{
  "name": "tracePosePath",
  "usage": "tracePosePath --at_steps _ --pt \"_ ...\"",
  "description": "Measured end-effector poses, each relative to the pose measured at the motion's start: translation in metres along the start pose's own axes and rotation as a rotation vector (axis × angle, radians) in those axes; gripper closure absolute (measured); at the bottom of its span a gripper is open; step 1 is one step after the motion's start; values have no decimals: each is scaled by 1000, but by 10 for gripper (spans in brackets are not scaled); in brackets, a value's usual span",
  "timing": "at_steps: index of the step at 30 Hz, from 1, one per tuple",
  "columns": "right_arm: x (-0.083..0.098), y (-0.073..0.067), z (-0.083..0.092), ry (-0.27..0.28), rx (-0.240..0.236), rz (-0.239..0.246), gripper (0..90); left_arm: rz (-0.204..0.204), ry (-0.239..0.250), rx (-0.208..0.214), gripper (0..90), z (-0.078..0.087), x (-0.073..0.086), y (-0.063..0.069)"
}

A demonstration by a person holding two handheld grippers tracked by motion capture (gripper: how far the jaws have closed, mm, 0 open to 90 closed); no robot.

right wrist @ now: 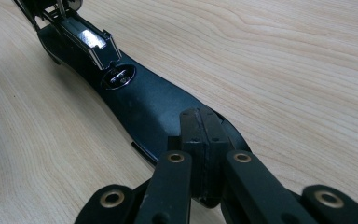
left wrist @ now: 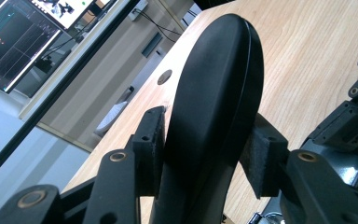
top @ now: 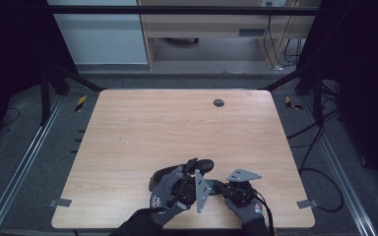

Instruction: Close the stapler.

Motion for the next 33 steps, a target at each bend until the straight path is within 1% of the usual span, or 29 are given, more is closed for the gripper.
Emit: tracePosePath --at_steps 6,15,18,24,27,33 --pt "0 0 0 0 1 0 900 -18 -14 6 532 -3 0 4" --pt "0 1 0 1 3 3 900 -52 -24 20 518 -9 4 14" --pt "0 1 0 2 3 2 900 -56 -23 23 516 -10 5 15" --pt "1 0 0 4 4 4 900 -81 -31 28 510 -13 7 20" --pt "1 0 0 4 4 6 900 -82 -31 31 508 -14 7 22" --pt "1 1 0 6 3 5 900 -97 -36 41 498 -17 10 27"
Point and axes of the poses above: each handheld gripper's, and its own axes: z roughly backward along the jaws, x roughly out of its underside, y roughly to its right, the point moved 2 cm from there along -z, roughly forward along the jaws, and after that the axes turned 11 degrees about z, right-handed, at the moved point
